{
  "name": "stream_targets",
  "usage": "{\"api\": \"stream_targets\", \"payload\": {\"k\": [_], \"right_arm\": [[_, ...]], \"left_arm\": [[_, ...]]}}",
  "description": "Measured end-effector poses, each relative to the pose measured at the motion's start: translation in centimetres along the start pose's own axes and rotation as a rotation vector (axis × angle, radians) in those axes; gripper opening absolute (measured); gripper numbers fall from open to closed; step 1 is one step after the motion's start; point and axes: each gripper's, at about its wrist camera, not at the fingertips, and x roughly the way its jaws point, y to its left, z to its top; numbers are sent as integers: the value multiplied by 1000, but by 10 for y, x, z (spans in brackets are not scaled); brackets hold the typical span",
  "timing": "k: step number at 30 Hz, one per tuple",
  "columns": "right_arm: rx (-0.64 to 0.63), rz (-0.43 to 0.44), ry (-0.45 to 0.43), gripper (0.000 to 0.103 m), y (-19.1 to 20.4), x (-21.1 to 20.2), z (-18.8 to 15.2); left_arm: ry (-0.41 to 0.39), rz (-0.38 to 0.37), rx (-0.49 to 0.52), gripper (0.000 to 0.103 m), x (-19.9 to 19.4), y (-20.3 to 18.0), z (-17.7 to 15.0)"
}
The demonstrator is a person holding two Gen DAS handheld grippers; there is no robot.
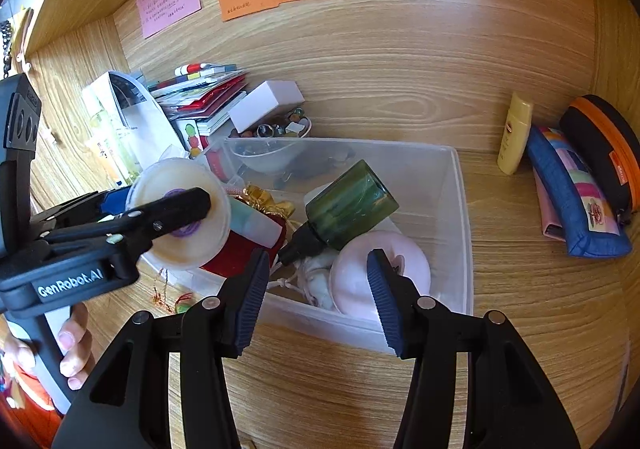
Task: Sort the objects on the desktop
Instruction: 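Open both grippers to drop the jar and Max box inside, then grasp the gold beads on the jar cord with left while right grasps beige block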
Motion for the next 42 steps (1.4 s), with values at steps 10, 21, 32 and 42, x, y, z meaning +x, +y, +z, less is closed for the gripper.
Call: {"api": "stream_targets", "payload": {"k": [10,21,32,42], "right_arm": [[-8,8,4,48,7,-12,-6],[-35,-17,-18,69,16,-34,-22],[-53,-14,24,72,20,-44,-59],[-72,6,120,72,22,-34,-97]], "left_arm": [[-31,33,66,71,-18,-16,-8],[-21,63,61,79,-33,-12,-25],[71,127,83,89,-32,-3,-62],[212,148,83,89,-8,12,-95]]}}
